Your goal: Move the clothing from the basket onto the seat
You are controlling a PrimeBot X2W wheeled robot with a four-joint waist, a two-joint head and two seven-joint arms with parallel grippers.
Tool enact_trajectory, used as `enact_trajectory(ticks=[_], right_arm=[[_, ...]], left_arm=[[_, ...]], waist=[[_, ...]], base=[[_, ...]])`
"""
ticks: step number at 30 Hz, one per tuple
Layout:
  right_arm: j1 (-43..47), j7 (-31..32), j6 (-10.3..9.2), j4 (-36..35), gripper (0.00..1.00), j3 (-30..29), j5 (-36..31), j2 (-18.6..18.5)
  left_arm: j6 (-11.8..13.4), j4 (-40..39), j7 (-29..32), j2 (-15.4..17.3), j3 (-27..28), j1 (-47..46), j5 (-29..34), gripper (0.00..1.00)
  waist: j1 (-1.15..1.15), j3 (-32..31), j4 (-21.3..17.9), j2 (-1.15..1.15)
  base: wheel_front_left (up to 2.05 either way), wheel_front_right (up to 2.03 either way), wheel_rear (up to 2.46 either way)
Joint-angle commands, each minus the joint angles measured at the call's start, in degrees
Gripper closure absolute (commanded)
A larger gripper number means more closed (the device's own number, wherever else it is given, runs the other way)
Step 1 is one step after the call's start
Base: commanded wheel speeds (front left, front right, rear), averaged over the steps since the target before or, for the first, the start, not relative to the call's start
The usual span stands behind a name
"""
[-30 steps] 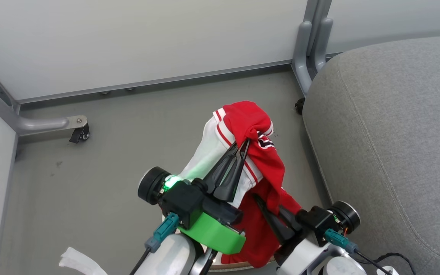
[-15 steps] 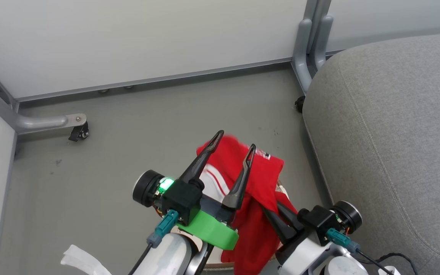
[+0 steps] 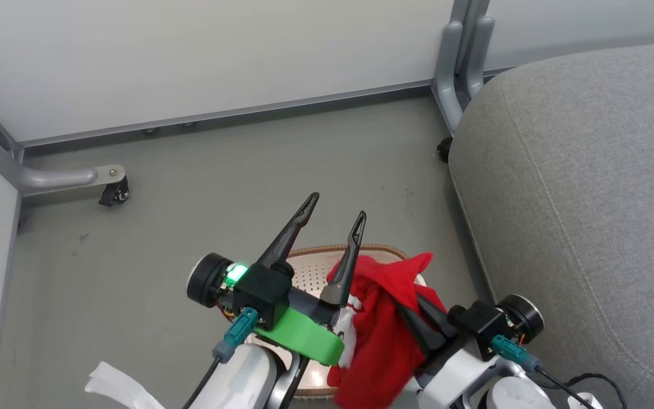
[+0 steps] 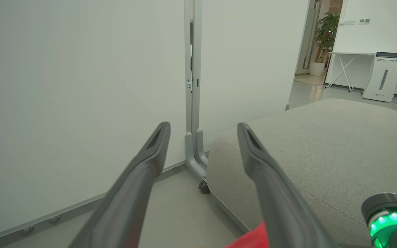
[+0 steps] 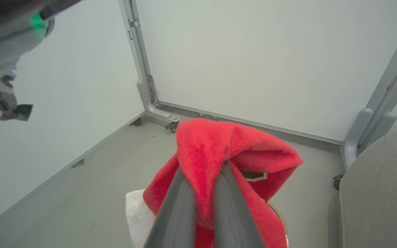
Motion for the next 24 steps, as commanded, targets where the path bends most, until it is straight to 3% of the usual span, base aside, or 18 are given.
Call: enact_trajectory(ticks=[1, 12, 19, 24], right_arm=[[-0.48, -0.30, -0.10, -0.49, 1.00, -0.41, -0.19, -0.08], [-2.24, -0.30, -0.10, -5.35, 1.00, -5.39, -1.29, 0.87], [-2.70, -0.30, -0.10, -10.94, 1.00, -8.18, -2.00, 1.69], [-2.30, -0.29, -0.09, -14.60, 1.00, -10.18, -0.35, 2.06]], left_arm=[[-0.03, 0.31, -0.03, 0.03, 0.33, -0.48, 0.08, 0.00], [0.09, 1.54, -0.02, 0.10, 5.14, -0.32, 2.04, 0.00], [0.97, -0.69, -0.03, 1.10, 9.90, 1.71, 5.62, 0.00], [-0.05, -1.05, -0.03, 2.39, 11.51, 2.86, 7.73, 0.00]], waist=[[0.00, 0.29, -0.10, 0.21], [0.00, 4.79, -3.57, 0.21], [0.00, 8.50, -9.28, 0.21], [0.00, 10.29, -14.69, 0.21]], base=[[0.00, 0.00, 0.00], [0.00, 0.00, 0.00], [0.00, 0.00, 0.00], [0.00, 0.00, 0.00]])
